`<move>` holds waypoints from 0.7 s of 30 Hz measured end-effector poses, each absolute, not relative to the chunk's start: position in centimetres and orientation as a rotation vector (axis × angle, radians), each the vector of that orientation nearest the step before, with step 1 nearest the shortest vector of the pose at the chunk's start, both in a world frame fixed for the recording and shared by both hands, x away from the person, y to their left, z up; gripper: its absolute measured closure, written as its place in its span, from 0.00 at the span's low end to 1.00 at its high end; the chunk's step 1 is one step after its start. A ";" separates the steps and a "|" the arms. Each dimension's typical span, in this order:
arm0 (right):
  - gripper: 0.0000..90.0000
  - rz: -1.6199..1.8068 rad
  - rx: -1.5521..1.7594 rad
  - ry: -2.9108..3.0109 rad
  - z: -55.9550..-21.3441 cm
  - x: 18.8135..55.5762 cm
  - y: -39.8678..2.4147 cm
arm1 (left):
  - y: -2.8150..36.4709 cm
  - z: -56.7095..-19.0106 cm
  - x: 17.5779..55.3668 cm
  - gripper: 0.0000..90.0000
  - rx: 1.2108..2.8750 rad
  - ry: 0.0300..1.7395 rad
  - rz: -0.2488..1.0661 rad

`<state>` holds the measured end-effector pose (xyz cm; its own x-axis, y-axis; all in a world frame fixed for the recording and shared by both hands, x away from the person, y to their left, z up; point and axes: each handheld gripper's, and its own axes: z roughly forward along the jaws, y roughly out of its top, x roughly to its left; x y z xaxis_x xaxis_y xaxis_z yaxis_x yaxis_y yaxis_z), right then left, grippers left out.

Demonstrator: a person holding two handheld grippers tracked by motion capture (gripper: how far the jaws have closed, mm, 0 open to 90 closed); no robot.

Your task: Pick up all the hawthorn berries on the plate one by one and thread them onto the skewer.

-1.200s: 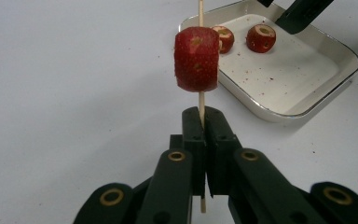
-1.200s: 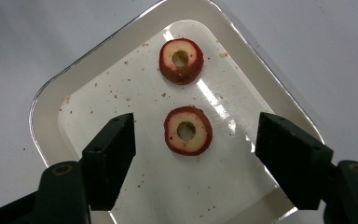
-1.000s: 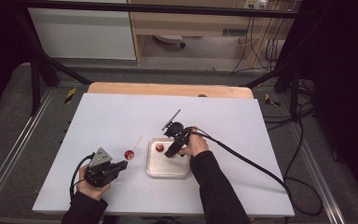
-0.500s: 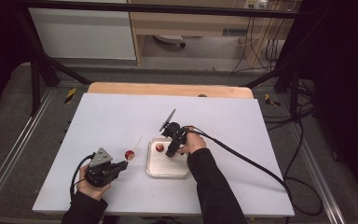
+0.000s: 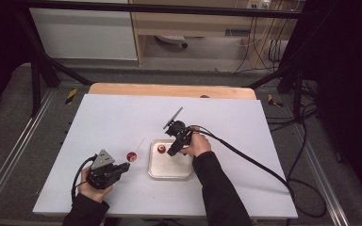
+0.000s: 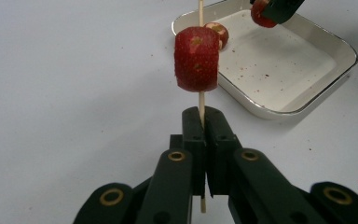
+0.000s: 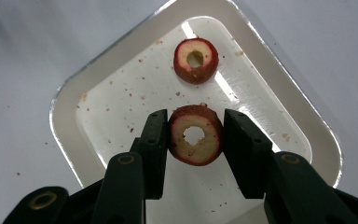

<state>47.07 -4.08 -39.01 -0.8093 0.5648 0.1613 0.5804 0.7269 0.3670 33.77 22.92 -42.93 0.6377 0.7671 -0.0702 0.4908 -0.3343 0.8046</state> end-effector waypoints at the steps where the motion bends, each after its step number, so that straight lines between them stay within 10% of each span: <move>1: 0.69 -0.660 -0.963 -2.877 -38.7 46.9 -4.3 | 22.9 -42.9 33.8 0.98 2.005 0.983 0.411; 21: 0.69 -1.651 -1.279 -2.248 -39.1 42.1 -10.4 | 20.6 -42.2 32.6 0.98 1.942 0.976 0.449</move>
